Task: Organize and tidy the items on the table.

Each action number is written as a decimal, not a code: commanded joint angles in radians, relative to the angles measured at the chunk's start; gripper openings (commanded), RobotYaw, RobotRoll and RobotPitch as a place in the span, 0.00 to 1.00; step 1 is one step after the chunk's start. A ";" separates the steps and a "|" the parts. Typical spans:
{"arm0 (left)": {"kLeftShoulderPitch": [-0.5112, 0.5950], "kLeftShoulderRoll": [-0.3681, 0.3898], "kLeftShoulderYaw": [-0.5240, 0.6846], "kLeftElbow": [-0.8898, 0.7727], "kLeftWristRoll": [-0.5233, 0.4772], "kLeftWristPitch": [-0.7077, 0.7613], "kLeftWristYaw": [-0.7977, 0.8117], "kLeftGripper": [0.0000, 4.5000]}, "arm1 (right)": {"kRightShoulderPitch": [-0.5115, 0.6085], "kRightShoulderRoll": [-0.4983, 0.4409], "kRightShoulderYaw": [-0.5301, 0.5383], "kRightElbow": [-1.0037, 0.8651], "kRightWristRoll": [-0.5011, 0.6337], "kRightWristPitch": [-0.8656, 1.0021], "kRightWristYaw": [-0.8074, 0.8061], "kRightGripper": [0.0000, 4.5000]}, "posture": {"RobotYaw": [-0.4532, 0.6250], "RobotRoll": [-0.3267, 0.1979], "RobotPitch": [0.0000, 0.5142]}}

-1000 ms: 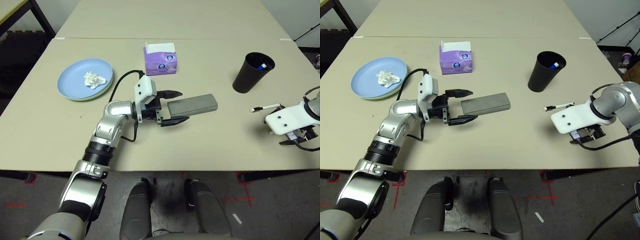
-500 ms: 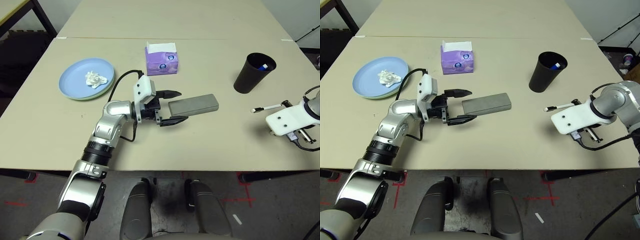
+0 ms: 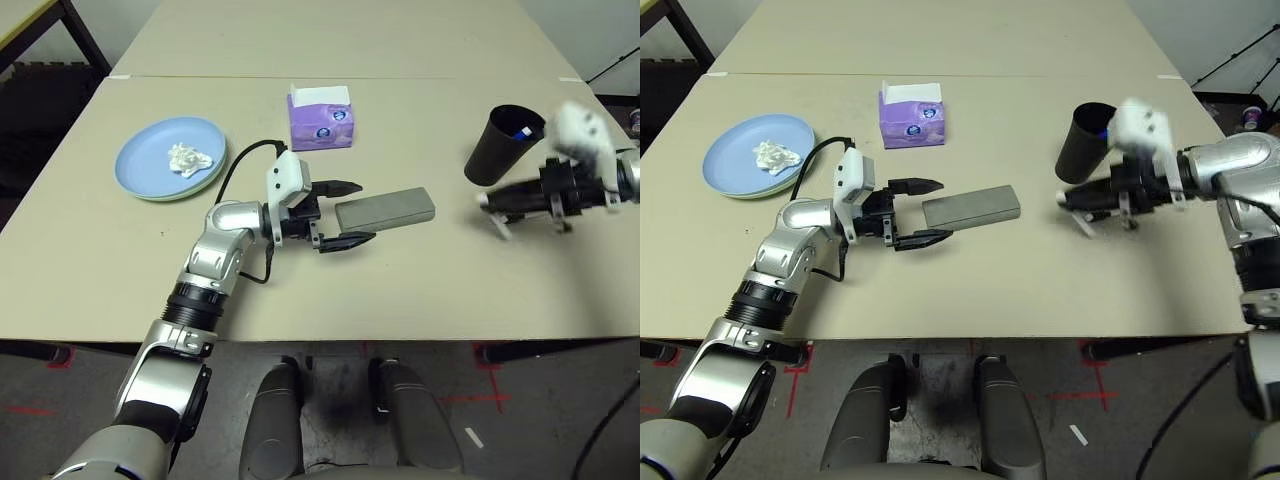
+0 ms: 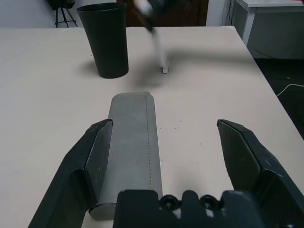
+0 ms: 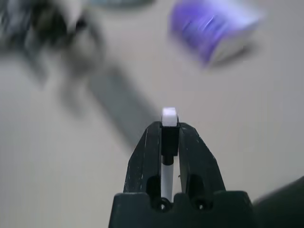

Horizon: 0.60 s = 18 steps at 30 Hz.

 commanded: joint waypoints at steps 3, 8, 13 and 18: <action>0.007 0.002 -0.007 -0.005 -0.003 0.003 -0.013 1.00 | 0.097 0.139 -0.181 -0.096 0.110 -0.019 -0.263 0.07 | 0.34 0.62 0.35; 0.009 0.002 -0.007 -0.005 -0.003 0.003 -0.012 1.00 | 0.124 0.206 -0.236 -0.144 0.140 -0.056 -0.398 0.07 | 0.34 0.62 0.35; 0.005 0.003 -0.006 0.007 0.000 -0.002 -0.012 1.00 | 0.083 0.216 -0.272 -0.129 0.169 -0.088 -0.475 0.07 | 0.33 0.62 0.34; -0.002 0.002 -0.006 0.020 0.004 -0.008 -0.013 1.00 | 0.042 0.177 -0.287 -0.112 0.203 -0.059 -0.484 0.07 | 0.33 0.62 0.34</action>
